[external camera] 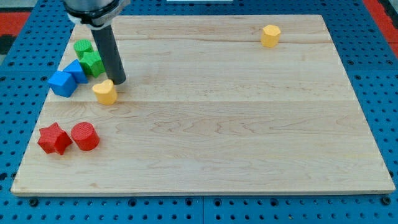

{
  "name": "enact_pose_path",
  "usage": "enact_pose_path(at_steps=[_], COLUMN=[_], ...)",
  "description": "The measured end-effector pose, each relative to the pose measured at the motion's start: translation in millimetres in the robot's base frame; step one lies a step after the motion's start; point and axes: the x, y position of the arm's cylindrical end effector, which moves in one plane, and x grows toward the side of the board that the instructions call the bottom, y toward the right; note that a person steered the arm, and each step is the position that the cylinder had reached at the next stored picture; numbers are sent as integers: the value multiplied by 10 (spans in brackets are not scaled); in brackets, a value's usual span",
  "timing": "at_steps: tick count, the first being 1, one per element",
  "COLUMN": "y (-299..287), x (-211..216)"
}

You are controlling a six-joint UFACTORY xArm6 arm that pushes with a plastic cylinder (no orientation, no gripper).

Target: Push yellow heart above red blocks

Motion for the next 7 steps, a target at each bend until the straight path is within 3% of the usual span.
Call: enact_pose_path(at_steps=[3,4,5,6,7], y=[-54,-27,-264,-330,-62], x=[799,443,434,774,737])
